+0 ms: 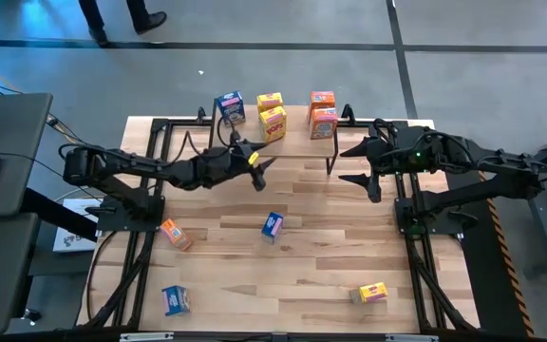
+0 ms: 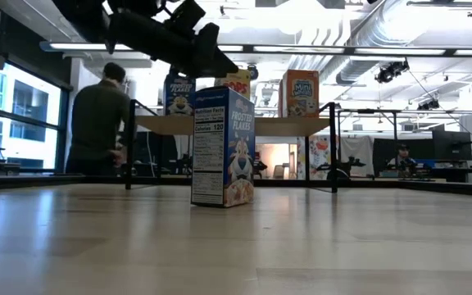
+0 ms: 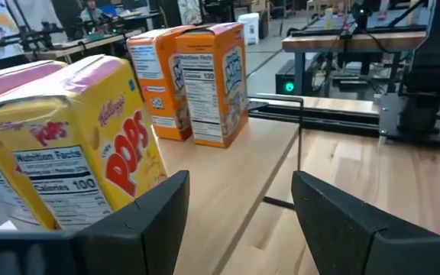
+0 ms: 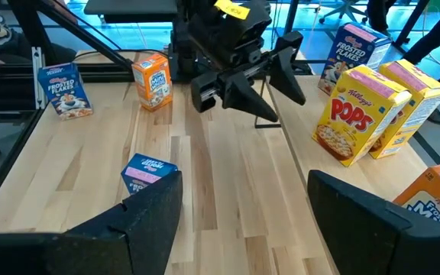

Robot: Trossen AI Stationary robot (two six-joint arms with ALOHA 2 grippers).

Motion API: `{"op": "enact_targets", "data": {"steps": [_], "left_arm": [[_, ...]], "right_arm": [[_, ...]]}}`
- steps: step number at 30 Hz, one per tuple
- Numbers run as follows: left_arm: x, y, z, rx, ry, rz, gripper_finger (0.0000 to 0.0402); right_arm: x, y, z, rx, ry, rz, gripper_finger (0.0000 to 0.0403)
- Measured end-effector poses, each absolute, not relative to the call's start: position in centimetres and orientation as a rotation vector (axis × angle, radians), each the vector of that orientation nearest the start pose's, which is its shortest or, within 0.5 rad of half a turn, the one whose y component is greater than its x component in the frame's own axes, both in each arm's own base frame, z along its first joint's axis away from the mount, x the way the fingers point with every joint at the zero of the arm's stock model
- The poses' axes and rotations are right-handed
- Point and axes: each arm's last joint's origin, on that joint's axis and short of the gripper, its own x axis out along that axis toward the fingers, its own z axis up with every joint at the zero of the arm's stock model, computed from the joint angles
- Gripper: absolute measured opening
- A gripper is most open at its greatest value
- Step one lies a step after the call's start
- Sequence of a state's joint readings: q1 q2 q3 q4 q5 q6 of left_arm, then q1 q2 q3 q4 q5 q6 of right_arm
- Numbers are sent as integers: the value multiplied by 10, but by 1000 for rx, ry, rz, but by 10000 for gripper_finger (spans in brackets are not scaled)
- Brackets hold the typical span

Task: Stack cereal on shelf
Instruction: Put the top yellow cereal box and aligned with the other yellow cereal box on the shelf

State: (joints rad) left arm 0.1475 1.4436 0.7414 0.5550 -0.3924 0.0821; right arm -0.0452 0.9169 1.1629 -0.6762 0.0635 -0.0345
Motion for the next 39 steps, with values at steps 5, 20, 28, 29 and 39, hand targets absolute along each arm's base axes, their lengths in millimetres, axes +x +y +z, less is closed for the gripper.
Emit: {"op": "enact_targets", "data": {"steps": [5, 20, 28, 29, 39], "left_arm": [[300, 63, 239, 71, 161, 522, 223], [298, 74, 241, 44, 136, 510, 223], [305, 76, 258, 50, 134, 509, 223], [306, 76, 259, 50, 136, 509, 223], [307, 86, 252, 9, 177, 543, 223]], "right_arm": [[170, -10, 391, -38, 432, -100, 275], [170, -10, 391, -38, 431, -100, 275], [170, -10, 391, -81, 427, -91, 275], [170, -10, 391, -82, 427, -91, 275], [170, -9, 391, -54, 425, -84, 275]]}}
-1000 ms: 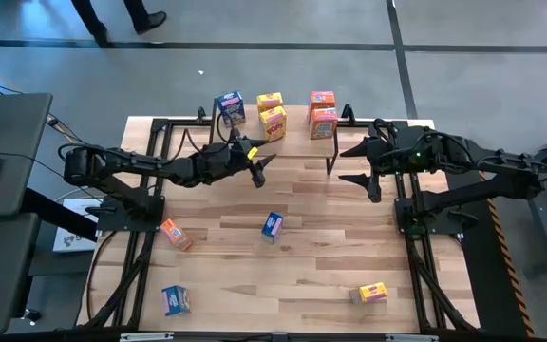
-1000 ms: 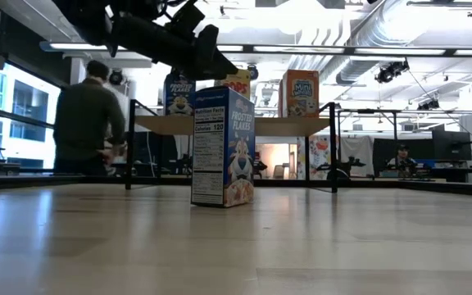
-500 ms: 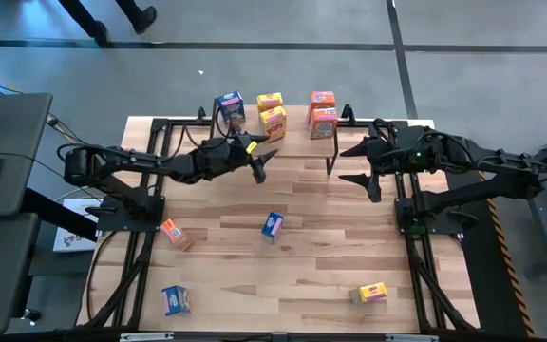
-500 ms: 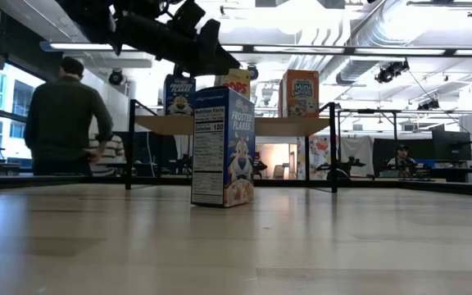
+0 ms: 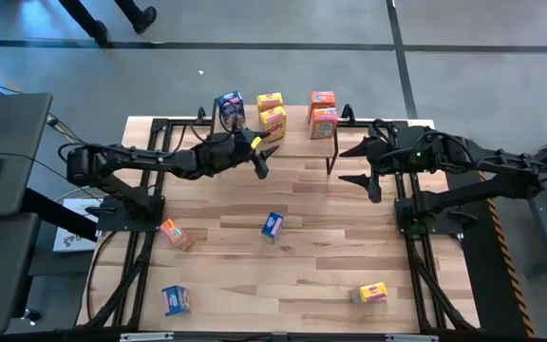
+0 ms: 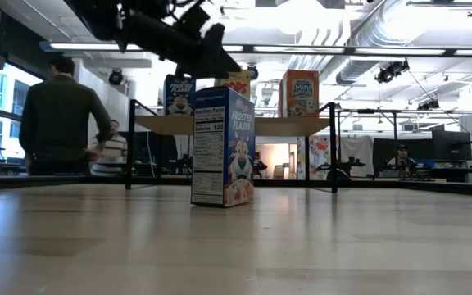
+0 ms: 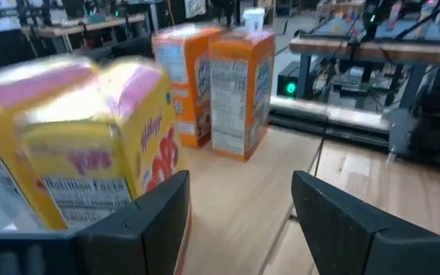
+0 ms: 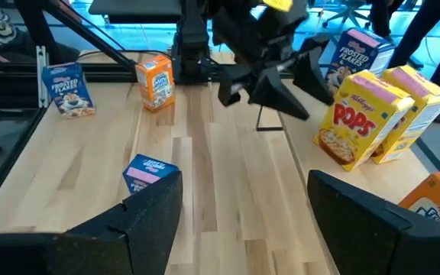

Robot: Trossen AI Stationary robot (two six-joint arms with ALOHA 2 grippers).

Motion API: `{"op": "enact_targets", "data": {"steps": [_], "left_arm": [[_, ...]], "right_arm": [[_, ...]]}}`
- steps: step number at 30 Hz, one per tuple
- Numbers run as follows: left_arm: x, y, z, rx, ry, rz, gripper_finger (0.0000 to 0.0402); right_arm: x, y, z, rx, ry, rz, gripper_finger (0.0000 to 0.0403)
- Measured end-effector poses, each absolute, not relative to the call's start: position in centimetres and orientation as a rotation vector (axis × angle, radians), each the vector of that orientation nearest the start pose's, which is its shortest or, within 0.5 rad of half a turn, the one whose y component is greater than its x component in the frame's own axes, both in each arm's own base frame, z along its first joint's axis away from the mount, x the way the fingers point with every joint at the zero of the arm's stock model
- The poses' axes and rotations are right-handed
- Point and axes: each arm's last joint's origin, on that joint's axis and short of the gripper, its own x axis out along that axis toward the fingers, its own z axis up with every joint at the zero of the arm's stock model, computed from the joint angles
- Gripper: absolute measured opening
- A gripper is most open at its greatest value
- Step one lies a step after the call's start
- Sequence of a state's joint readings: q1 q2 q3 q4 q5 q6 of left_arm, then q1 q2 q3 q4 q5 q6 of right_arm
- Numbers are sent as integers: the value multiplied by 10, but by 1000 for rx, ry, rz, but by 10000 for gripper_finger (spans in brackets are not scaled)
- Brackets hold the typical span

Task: Stack cereal on shelf
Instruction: Put the top yellow cereal box and aligned with the other yellow cereal box on the shelf

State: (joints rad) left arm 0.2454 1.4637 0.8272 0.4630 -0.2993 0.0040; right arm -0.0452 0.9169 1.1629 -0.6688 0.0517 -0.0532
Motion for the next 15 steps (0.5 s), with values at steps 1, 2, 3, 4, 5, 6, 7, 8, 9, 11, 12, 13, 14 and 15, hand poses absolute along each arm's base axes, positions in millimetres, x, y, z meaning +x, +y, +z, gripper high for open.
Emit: {"op": "enact_targets", "data": {"steps": [1, 2, 3, 4, 5, 6, 7, 8, 9, 11, 12, 13, 14, 15], "left_arm": [[308, 87, 249, 9, 193, 547, 223], [309, 88, 247, 9, 195, 549, 223], [310, 90, 245, 8, 195, 552, 223], [311, 91, 242, 8, 203, 554, 223], [312, 92, 240, 8, 209, 558, 223], [312, 93, 238, 8, 217, 558, 223], [313, 94, 236, 7, 224, 561, 223], [313, 95, 236, 7, 223, 565, 223], [312, 96, 236, 7, 221, 569, 223], [312, 100, 235, 4, 227, 580, 223], [311, 102, 234, 2, 230, 586, 223], [311, 103, 234, 0, 228, 591, 223], [310, 105, 235, -5, 223, 596, 223], [310, 106, 235, -7, 222, 601, 223]], "right_arm": [[170, -9, 391, -57, 424, -83, 275], [170, -9, 392, -60, 421, -83, 275], [171, -9, 392, -60, 417, -83, 275], [171, -9, 392, -60, 417, -83, 275], [171, -9, 392, -60, 417, -82, 275], [171, -9, 392, -60, 417, -82, 275], [171, -9, 392, -60, 417, -82, 275], [171, -9, 392, -60, 417, -82, 275], [171, -9, 392, -60, 417, -82, 275], [171, -9, 392, -60, 417, -82, 275], [171, -9, 392, -60, 418, -82, 275], [171, -9, 392, -60, 417, -81, 275], [171, -9, 392, -60, 417, -82, 275], [171, -9, 392, -60, 417, -81, 275]]}}
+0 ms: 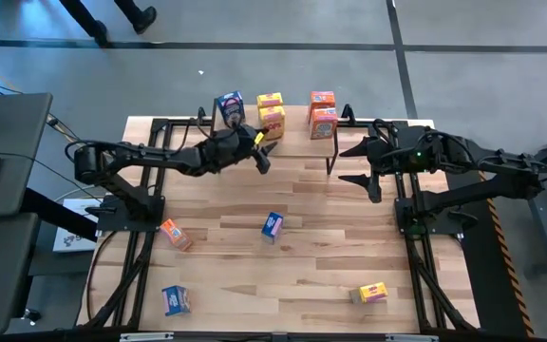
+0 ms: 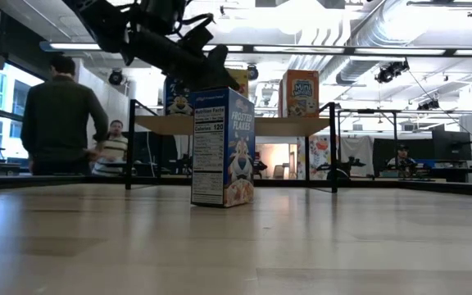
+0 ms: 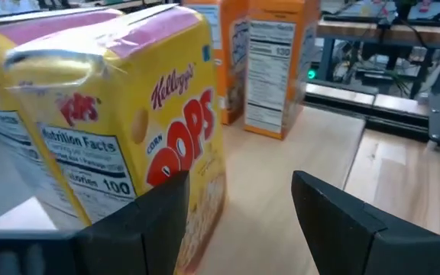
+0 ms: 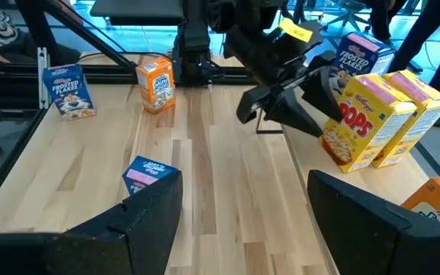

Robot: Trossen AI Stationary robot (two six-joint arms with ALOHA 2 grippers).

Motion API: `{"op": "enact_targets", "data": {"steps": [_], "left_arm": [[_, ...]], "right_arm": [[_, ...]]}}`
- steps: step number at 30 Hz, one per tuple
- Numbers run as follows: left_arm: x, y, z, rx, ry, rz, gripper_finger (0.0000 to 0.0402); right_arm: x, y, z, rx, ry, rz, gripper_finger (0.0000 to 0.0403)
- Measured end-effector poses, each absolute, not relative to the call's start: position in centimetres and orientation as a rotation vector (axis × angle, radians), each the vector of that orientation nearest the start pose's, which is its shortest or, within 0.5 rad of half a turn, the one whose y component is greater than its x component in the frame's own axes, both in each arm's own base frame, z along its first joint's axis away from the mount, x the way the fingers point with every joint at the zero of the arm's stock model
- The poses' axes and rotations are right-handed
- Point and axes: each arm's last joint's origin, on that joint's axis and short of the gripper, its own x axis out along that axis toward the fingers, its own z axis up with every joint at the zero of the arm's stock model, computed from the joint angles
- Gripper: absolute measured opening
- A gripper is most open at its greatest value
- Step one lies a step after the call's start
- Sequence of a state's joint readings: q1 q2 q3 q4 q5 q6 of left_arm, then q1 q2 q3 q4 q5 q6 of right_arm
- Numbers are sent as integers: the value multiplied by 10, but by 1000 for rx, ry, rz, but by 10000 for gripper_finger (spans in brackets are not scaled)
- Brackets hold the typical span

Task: Stack cereal on shelf
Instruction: Put the top yellow cereal box and aligned with the other yellow cereal box on the shelf, then put the right blue cereal box and aligned with the other blue cereal box on the shelf

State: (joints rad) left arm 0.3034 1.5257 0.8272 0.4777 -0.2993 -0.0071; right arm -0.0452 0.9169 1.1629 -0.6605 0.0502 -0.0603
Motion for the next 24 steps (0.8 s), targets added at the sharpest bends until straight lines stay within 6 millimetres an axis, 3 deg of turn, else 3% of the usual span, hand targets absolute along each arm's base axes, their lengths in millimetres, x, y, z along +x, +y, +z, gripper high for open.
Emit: {"op": "enact_targets", "data": {"steps": [11, 24], "left_arm": [[311, 103, 235, -6, 224, 592, 223], [308, 72, 249, -19, 222, 502, 223]], "right_arm": [[171, -9, 392, -60, 418, -81, 275], [171, -9, 392, -60, 418, -81, 275]]}}
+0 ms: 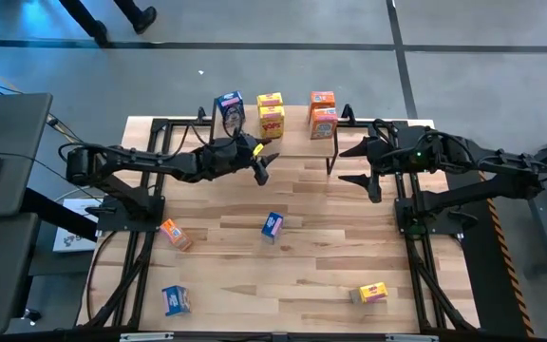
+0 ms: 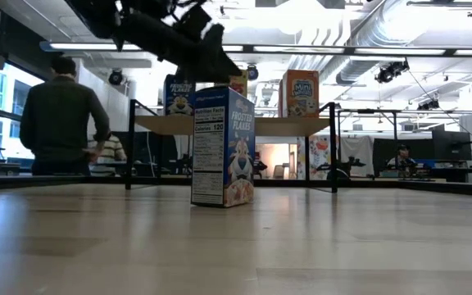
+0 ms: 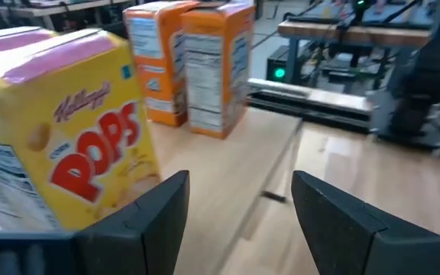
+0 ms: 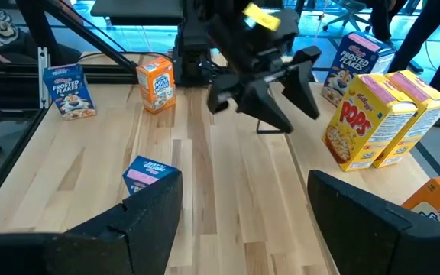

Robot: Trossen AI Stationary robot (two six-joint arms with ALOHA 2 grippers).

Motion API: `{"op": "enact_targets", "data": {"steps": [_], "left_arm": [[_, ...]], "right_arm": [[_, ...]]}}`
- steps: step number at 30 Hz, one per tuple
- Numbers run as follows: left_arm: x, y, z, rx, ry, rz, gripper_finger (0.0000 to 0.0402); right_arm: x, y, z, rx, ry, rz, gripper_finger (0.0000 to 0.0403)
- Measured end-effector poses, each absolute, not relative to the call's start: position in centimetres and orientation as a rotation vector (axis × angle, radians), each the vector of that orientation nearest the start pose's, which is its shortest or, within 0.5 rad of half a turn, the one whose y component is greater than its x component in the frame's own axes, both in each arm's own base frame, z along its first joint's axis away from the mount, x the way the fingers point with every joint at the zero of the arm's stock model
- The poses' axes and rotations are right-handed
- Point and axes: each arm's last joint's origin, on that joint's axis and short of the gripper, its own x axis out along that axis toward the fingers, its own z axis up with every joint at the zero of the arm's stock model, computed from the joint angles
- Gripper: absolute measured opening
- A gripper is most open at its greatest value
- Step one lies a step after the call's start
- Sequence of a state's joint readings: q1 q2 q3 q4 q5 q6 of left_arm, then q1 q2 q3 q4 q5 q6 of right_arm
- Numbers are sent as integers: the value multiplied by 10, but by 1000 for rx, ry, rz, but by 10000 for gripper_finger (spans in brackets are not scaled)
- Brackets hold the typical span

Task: Stack cereal on shelf
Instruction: Put the right blue cereal box and aligned with the other blue cereal box on the shelf

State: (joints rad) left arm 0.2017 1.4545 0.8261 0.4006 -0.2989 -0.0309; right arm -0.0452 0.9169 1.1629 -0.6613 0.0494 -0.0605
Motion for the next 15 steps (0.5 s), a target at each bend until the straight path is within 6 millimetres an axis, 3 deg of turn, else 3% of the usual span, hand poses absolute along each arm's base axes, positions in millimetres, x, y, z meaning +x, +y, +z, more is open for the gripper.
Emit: {"op": "enact_targets", "data": {"steps": [10, 15], "left_arm": [[290, 34, 276, -155, 176, 400, 223], [286, 21, 300, -214, 159, 362, 223]], "right_arm": [[171, -9, 392, -61, 419, -83, 275], [171, -9, 392, -63, 419, -91, 275]]}}
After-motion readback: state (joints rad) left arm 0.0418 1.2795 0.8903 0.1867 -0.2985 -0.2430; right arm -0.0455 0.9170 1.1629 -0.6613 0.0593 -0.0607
